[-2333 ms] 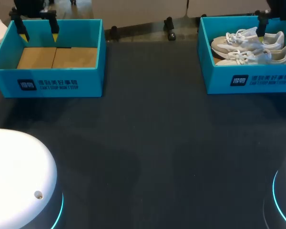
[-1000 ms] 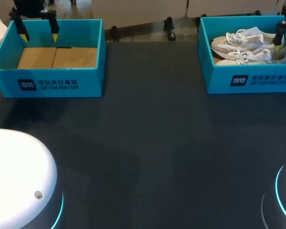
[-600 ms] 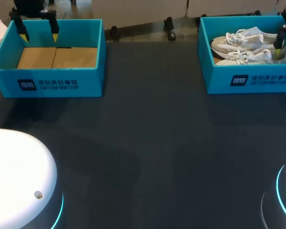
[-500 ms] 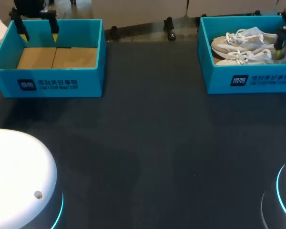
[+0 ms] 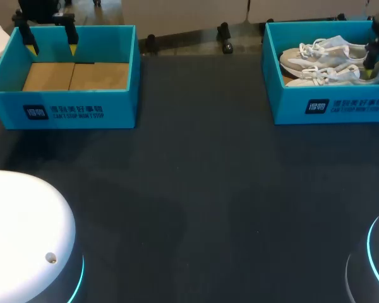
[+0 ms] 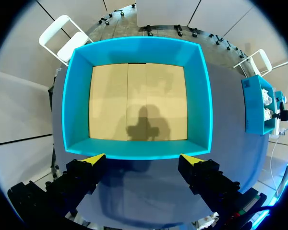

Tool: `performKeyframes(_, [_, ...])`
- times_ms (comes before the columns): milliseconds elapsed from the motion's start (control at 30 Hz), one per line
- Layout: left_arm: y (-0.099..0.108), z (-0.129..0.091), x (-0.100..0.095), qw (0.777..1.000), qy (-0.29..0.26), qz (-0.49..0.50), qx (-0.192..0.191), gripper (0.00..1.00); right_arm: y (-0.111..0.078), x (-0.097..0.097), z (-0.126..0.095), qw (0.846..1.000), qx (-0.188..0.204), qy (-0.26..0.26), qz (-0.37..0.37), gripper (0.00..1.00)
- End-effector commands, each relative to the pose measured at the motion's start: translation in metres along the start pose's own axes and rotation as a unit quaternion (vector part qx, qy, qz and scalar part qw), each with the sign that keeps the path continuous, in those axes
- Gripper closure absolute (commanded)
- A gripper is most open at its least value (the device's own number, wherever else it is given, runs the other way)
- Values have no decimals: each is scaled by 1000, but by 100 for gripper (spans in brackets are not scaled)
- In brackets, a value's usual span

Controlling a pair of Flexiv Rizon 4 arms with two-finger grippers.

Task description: Take the shoe out of the shoebox, open the shoe tongue, remove and reinsert the insole, then place the shoe into the shoebox

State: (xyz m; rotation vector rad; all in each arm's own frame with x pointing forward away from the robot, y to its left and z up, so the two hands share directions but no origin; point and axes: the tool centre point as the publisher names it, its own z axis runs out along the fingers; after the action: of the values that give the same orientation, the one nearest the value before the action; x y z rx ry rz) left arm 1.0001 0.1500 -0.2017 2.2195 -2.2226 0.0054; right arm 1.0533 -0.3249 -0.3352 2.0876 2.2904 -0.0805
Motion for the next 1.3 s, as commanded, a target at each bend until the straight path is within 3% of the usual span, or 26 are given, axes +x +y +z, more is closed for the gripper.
performKeyframes(33, [0,-1,0,1000,-1,0,0,0,5,-1,8,1000,4,2,0,23])
performKeyframes(167, [0,-1,0,1000,-1,0,0,0,4,-3,15,1000,7,1,3,25])
performKeyframes(333, [0,-1,0,1000,-1,0,0,0,4,-3,20,1000,10,5,6,20])
performKeyframes(567, [0,-1,0,1000,-1,0,0,0,4,-1,27,1000,15,8,6,27])
performKeyframes(900, [0,-1,0,1000,-1,0,0,0,3,-3,37,1000,22,13,11,23])
performKeyframes(1300, [0,-1,0,1000,-1,0,0,0,1,-2,46,999,30,17,14,26])
